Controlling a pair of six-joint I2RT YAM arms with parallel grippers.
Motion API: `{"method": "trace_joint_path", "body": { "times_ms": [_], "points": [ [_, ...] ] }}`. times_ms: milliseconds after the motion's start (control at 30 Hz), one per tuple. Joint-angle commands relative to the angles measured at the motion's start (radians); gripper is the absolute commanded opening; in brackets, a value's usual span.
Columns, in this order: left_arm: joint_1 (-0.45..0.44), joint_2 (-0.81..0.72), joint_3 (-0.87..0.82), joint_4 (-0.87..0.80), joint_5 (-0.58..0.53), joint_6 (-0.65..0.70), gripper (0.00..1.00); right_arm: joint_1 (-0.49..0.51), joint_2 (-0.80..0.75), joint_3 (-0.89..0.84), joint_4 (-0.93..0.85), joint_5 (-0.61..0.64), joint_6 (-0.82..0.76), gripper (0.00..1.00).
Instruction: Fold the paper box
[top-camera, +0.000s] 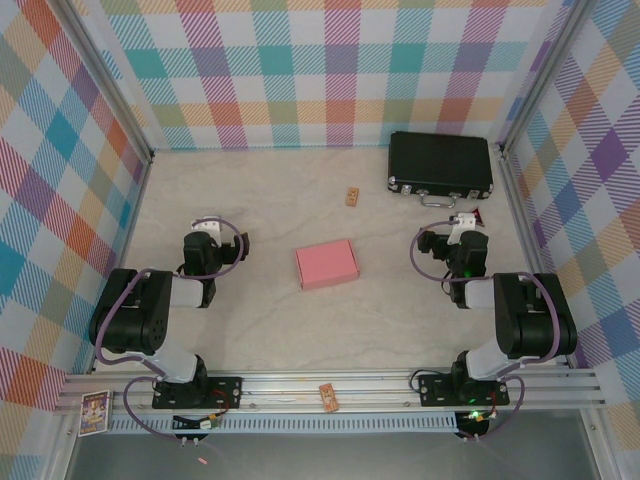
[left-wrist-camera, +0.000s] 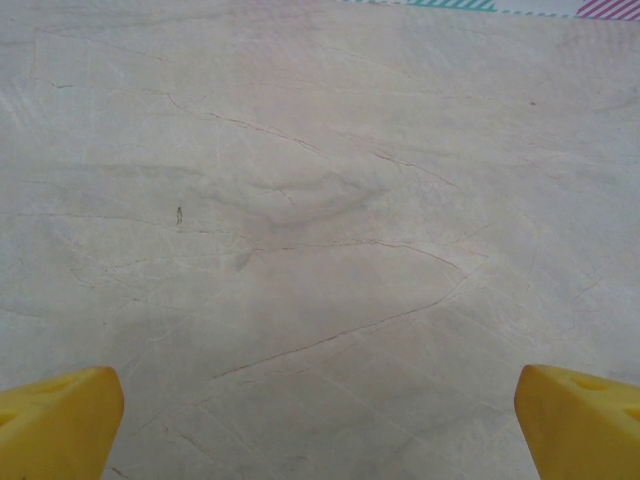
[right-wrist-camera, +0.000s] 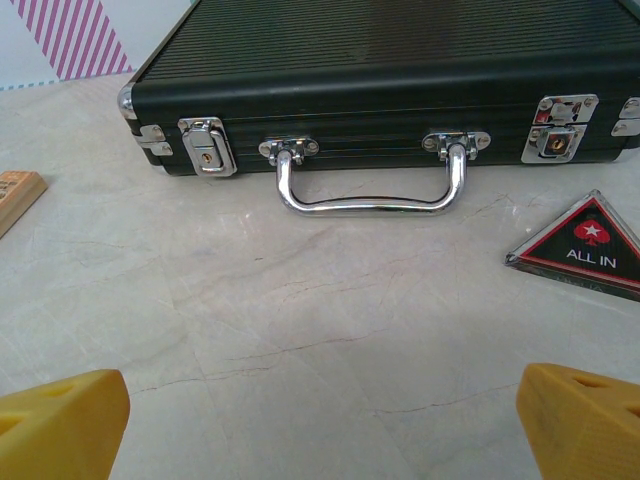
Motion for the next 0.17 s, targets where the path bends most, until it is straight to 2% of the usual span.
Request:
{"method": "trace_joint_path", "body": {
  "times_ms": [0,133],
  "points": [
    [0.008,0.005,-0.001,0.044,0.017,0.005,1.0,0.004,0.008,0.015,0.006,0.008,-0.011,0.99],
    [0.009,0.005,-0.002,0.046,0.017,0.006,1.0,0.006,0.009,0.017,0.006,0.01,-0.011,0.99]
  ]
}}
